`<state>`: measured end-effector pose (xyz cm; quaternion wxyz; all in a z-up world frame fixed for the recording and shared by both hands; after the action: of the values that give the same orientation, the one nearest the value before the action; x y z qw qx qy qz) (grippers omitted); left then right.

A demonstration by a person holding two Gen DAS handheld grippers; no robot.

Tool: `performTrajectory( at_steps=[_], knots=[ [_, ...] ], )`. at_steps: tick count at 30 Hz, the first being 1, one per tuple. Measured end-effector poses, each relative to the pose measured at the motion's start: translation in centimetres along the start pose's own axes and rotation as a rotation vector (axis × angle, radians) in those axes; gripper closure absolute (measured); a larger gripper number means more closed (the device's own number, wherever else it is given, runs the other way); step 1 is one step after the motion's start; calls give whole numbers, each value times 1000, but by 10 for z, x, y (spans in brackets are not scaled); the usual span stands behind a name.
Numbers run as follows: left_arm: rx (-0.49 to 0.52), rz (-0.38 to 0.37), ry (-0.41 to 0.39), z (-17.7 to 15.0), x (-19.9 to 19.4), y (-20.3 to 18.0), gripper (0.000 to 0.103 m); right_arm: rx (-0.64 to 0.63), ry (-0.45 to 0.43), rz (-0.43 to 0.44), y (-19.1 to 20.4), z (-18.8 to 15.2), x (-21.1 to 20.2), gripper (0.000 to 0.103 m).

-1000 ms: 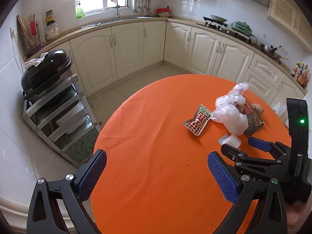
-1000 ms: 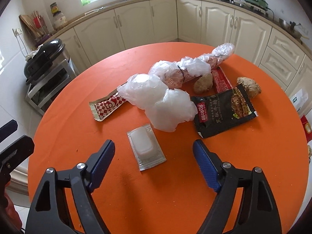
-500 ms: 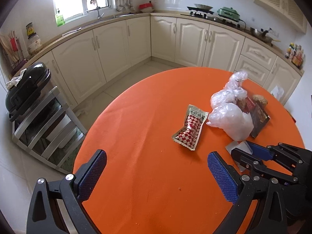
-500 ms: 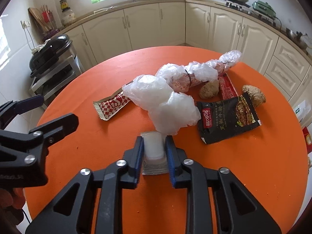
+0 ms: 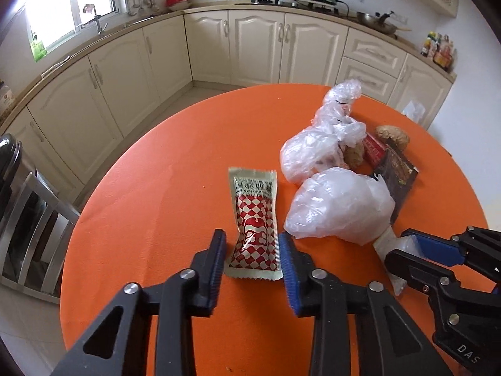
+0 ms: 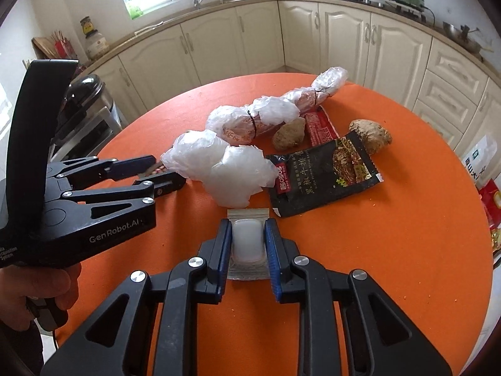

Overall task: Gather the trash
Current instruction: 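Grasp the small white tray with the right tool while the left tool grasps the checkered sauce packet, then lift the white tray with the right tool while the left tool holds the sauce packet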

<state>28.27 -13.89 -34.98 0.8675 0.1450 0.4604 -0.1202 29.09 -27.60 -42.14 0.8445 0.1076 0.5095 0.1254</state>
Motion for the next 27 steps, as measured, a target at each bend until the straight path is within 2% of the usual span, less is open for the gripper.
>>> performTrajectory(
  at_steps=[1,3,5,7,12,20,27],
  knots=[
    [3,-6,-5,0,2,0,79,3,-2,0,-1,-1,-2,82],
    [-26,-38,-13,-2,3,7,87,17,-4,8,-4,-2,-6,82],
    [-76,-93,-15,-9,5,17,88,22,-10,9,-7,-4,-11,82],
    [-84,-81,-19,-16,1,24,88,30,-14,14,-10,-7,-17,82],
    [-130,-106,-24,-38,-9,31,90,53,-20,19,-21,-15,-32,82],
    [-124,-118,-62,-55,-39,15,90,70,-49,27,-32,-30,-62,82],
    [-67,-131,-121,-69,-75,-30,90,87,-72,23,-44,-46,-86,83]
  ],
)
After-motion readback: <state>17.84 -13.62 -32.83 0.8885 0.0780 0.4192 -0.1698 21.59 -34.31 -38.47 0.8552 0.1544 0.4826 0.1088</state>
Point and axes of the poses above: each gripper's, at about its wrist camera, not at the fingertips, and x roughly the way its jaws point, y to its left, z to its top, the point moved 1 cm from there along x, roughly the way its jaws point, and after that the axes turned 14 degrees about x, right-handed, at the moved point
